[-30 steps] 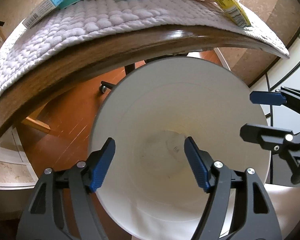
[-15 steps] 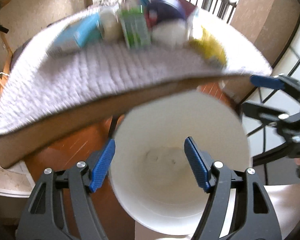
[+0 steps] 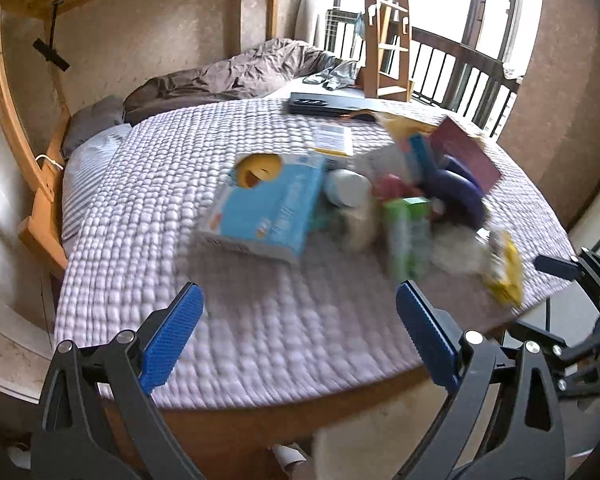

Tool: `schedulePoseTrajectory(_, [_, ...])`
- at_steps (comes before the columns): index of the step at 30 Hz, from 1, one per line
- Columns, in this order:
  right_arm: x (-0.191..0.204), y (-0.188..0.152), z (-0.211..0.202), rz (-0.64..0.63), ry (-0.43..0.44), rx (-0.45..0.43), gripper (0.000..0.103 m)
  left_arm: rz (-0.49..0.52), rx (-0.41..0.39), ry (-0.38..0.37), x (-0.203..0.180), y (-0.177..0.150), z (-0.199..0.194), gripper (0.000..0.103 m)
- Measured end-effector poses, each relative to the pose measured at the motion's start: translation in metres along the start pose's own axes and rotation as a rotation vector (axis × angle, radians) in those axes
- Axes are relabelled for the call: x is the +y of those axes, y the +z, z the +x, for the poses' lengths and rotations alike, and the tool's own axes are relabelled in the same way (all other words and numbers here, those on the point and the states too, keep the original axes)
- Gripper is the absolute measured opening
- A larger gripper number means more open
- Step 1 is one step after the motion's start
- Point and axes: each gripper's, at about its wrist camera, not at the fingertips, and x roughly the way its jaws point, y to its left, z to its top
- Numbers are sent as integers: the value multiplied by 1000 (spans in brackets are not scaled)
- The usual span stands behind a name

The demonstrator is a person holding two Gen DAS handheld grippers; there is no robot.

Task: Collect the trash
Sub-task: 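Move both open tools back toward the pile on the blanket, then grasp the blue medicine box with the left tool while the right tool grasps the yellow packet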

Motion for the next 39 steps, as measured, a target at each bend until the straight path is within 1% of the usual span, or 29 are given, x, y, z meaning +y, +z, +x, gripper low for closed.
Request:
schedulePoseTrajectory(1, [2, -3, -6, -8, -3, 1, 80, 0, 4, 3, 5, 6, 6, 98])
schedulePoseTrajectory(4, [-1, 1, -3, -29, -1, 5, 80, 8, 15, 13, 16, 12, 17, 98])
schedulePoseTrajectory(7, [-5, 3, -1, -32, 12, 8, 80, 4, 24, 2, 25, 13, 19, 98])
schedulePoseTrajectory(12, [-9, 6, 3, -26, 33, 17, 80, -6, 54, -18, 33, 21, 35, 98])
schedulePoseTrajectory(19, [-14, 10, 5, -29, 55, 26, 80, 16, 80, -29, 38, 29, 50, 98])
schedulePoseTrajectory(31, [-13, 13, 7, -61, 65, 45, 80, 22, 129, -91, 46, 44, 80, 98])
schedulePoseTrajectory(39, [-17, 15, 7, -57, 87, 56, 80, 43, 124, -111, 49, 49, 84, 98])
